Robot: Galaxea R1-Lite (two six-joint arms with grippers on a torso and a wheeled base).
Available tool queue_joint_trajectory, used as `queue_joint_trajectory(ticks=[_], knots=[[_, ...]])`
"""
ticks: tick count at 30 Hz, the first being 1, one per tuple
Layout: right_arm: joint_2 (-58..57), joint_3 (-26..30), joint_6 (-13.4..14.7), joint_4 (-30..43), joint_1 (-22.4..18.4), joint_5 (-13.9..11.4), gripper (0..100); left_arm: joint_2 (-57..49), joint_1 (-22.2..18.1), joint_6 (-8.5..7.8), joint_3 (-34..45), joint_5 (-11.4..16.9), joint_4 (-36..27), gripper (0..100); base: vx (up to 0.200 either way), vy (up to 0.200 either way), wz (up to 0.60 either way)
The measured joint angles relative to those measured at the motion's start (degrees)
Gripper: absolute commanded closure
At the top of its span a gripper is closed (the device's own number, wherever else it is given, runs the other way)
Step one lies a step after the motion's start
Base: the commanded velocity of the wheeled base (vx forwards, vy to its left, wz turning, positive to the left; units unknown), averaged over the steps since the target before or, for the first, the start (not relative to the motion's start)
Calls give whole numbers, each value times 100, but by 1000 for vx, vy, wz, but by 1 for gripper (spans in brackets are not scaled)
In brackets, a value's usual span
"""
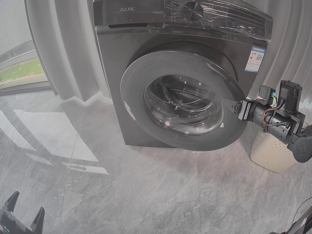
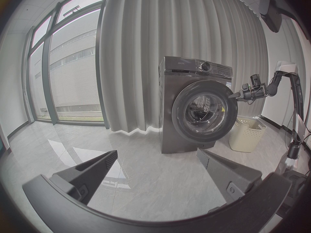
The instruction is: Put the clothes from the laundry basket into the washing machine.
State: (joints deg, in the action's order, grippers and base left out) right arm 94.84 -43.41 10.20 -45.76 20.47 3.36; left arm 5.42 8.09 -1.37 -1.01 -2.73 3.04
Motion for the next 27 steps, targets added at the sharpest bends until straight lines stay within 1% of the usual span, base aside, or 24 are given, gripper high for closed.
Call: queue_joint_trajectory(ticks=[12, 16, 19, 24, 27], knots=[[-488, 69, 0, 0, -24, -30, 0, 0, 0, 4, 0, 2, 2, 0, 0, 0, 0], [-728, 133, -16, 39, 28, -57, 0, 2, 0, 4, 0, 2, 2, 0, 0, 0, 0], [-907, 325, -73, 35, 111, -204, 0, 2, 0, 4, 0, 2, 2, 0, 0, 0, 0], [-1141, 797, -129, 44, 315, -631, 0, 2, 0, 11, 0, 2, 0, 0, 0, 0, 0], [-1130, 909, -137, 28, 360, -724, 0, 2, 0, 13, 0, 0, 2, 0, 0, 0, 0]])
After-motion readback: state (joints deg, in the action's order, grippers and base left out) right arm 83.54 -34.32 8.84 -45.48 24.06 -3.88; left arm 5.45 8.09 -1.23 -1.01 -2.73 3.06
